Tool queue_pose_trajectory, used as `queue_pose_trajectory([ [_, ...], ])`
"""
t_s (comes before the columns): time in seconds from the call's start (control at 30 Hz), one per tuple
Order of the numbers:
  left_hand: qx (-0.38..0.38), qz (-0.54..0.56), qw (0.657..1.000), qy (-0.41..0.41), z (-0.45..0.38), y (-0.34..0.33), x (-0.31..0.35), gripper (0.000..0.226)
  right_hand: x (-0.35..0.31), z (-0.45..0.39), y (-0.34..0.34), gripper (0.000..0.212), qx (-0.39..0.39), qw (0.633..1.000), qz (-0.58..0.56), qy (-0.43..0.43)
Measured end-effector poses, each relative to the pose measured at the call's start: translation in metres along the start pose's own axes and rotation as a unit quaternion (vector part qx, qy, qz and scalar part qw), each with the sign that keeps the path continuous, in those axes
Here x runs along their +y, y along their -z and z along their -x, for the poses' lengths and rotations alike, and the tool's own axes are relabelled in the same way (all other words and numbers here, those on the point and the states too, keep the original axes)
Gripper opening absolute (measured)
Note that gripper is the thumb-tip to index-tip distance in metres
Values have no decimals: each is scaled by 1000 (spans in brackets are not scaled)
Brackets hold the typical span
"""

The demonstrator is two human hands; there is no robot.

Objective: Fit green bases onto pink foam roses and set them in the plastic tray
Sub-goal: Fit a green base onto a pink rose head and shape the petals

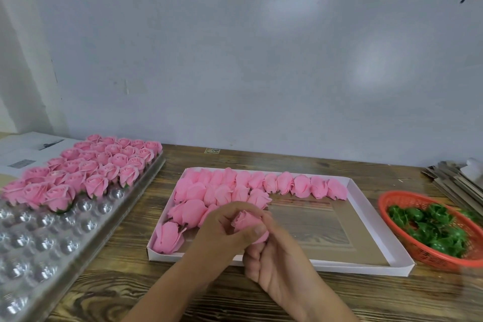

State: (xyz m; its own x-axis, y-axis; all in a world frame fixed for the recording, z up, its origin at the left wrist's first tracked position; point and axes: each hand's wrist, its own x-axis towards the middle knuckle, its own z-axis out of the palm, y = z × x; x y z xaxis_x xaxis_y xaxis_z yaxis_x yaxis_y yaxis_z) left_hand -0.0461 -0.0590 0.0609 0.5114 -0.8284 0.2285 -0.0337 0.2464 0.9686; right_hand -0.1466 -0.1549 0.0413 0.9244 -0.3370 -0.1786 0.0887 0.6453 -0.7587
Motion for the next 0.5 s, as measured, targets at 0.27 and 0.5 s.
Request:
queue_pose_trajectory([
  [0.27, 9, -59, 998, -23, -2, 8, -9, 33, -9, 1, 7, 52, 72, 989, 123, 44],
  [0.5, 6, -56, 998, -18, -3, 9, -10, 29, -13, 4, 11, 17, 86, 963, 204, 157],
])
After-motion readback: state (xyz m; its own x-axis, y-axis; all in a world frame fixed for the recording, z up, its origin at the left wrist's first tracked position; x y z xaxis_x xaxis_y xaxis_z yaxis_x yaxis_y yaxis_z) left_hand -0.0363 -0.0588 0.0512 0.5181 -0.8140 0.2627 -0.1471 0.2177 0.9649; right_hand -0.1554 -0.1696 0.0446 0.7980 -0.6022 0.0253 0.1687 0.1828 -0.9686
